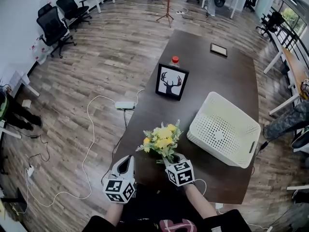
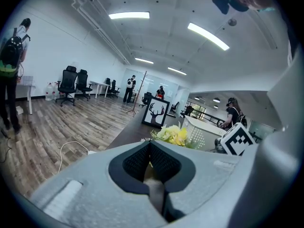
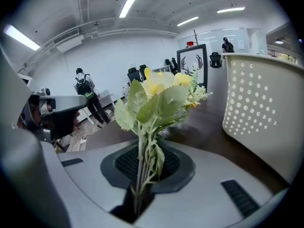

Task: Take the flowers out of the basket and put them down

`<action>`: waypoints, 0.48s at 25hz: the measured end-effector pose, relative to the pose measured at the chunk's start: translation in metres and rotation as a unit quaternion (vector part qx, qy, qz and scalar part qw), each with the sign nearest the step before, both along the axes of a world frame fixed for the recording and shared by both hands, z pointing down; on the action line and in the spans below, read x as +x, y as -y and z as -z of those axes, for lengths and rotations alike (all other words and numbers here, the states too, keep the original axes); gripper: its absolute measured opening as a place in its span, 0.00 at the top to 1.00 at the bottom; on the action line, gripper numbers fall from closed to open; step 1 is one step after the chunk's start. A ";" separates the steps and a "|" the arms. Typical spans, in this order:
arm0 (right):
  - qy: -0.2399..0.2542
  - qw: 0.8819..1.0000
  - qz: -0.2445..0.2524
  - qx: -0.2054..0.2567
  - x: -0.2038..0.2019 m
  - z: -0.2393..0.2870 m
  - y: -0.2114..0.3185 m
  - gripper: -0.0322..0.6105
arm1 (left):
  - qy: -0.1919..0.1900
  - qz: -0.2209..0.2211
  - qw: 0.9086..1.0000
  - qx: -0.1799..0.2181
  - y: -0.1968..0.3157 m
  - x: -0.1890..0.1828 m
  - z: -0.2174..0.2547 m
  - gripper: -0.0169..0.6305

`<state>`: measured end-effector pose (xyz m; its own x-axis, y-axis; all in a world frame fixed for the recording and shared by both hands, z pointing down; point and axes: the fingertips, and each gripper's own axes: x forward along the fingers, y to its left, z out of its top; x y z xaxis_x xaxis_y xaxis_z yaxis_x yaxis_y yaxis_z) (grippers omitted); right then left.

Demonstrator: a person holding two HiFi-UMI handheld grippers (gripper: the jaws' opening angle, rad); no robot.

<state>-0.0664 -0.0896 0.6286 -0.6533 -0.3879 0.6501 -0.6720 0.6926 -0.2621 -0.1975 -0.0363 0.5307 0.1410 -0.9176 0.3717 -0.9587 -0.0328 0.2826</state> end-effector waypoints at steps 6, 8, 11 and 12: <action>0.007 1.000 0.004 -0.014 -0.009 -0.009 0.005 0.85 | 0.006 0.003 1.000 -0.003 0.000 -0.006 -0.001 0.96; -0.002 1.000 0.004 -0.019 -0.009 -0.016 0.005 0.85 | 0.007 0.004 1.000 -0.005 0.000 -0.008 -0.002 0.96; -0.005 1.000 0.005 -0.025 -0.010 -0.022 0.005 0.85 | 0.008 0.003 1.000 -0.004 0.003 -0.011 -0.002 0.96; -0.007 1.000 0.005 -0.025 -0.009 -0.023 0.005 0.85 | 0.008 0.002 1.000 -0.004 0.003 -0.011 -0.002 0.96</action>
